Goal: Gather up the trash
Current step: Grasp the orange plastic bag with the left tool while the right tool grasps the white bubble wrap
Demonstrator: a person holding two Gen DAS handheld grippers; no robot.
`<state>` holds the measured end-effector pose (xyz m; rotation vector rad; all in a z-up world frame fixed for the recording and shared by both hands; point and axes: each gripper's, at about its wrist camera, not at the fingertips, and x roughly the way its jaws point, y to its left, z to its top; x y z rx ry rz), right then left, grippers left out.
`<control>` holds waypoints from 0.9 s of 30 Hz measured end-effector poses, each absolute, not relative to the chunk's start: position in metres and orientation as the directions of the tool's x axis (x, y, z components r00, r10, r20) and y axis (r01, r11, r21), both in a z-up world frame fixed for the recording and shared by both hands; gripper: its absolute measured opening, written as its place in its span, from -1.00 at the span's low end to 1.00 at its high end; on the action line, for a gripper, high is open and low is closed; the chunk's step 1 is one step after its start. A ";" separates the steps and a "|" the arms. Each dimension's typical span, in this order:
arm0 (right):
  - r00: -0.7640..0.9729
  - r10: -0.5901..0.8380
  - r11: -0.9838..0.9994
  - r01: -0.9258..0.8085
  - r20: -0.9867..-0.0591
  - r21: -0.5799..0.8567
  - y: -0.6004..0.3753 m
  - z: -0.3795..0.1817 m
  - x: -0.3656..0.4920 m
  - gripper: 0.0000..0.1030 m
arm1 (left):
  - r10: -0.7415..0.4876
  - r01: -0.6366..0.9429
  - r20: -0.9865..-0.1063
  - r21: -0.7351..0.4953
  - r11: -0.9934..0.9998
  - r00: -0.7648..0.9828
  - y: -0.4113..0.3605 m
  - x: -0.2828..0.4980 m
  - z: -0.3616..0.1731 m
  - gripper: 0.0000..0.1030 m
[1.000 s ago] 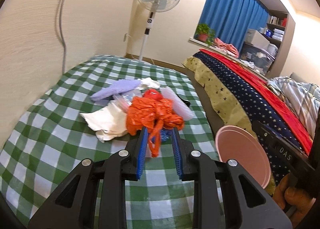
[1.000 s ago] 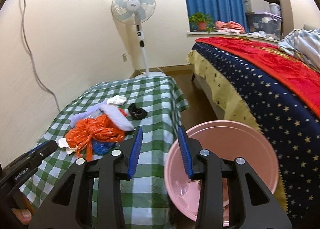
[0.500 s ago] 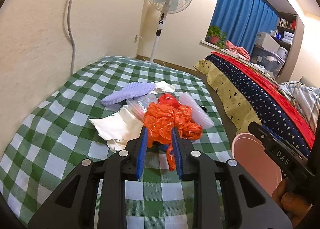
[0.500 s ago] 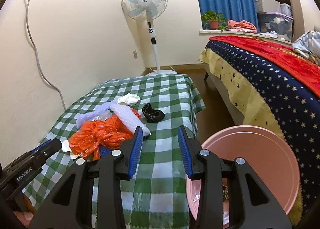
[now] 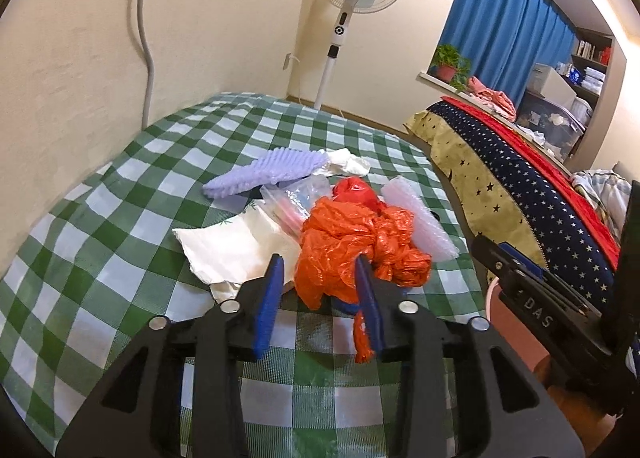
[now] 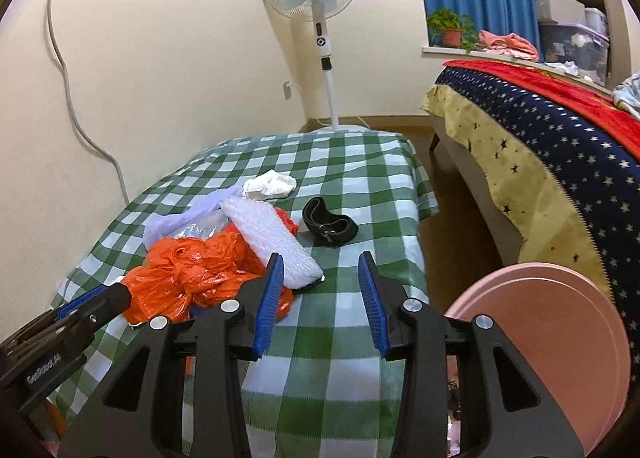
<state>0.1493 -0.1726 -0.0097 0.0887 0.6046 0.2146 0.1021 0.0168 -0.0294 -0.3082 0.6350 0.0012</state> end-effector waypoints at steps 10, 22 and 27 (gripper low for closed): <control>0.770 0.267 0.963 -0.242 -0.580 0.122 -0.151 -0.019 0.171 -0.07 | -0.100 -0.102 -0.605 -0.291 0.951 0.790 0.018 0.114 -0.041 -0.27; 0.743 0.283 0.956 -0.268 -0.606 0.117 -0.148 -0.024 0.174 -0.76 | -0.161 -0.038 -0.592 -0.308 0.951 0.789 0.008 0.113 -0.032 -0.72; 0.758 0.281 0.958 -0.263 -0.589 0.119 -0.154 -0.008 0.165 -0.79 | -0.162 -0.024 -0.578 -0.301 0.953 0.800 0.005 0.107 -0.021 -0.79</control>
